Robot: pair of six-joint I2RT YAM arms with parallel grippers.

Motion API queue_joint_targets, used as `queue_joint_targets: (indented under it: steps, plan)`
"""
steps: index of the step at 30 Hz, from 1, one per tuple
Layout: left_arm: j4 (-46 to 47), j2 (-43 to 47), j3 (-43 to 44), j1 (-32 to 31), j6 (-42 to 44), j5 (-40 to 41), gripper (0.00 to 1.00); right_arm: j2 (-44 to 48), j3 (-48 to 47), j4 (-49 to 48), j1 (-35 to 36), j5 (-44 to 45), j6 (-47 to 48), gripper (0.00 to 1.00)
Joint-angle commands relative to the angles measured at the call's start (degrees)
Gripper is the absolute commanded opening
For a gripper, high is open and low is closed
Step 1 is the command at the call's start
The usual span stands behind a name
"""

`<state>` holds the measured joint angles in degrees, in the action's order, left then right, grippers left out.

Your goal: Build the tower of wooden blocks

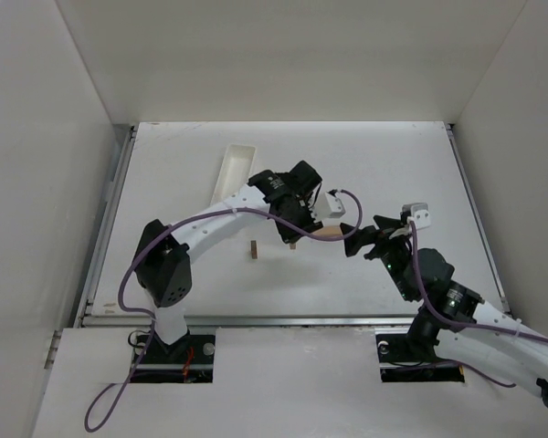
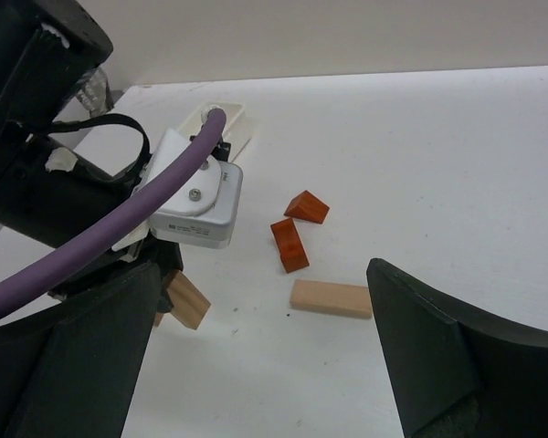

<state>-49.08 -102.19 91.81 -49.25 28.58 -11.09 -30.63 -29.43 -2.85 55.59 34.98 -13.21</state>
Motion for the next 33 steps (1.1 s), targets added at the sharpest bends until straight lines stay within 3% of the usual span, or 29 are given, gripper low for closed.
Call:
queue_joint_targets:
  steps: [1, 11, 33]
  plan:
    - [1.61, 0.68, -0.39, -1.28, -3.53, 5.72, 0.00, 1.28, -2.39, 0.92, 0.22, 3.25, -2.34, 1.00]
    - [13.83, 2.44, -13.32, -4.53, -8.18, 12.76, 0.00, 1.28, -1.86, -0.31, 0.22, 3.25, -2.34, 1.00]
    - [21.66, 5.16, -20.96, -4.53, -6.87, 15.84, 0.00, 1.28, -0.80, -0.84, 0.22, 1.32, -2.34, 1.00]
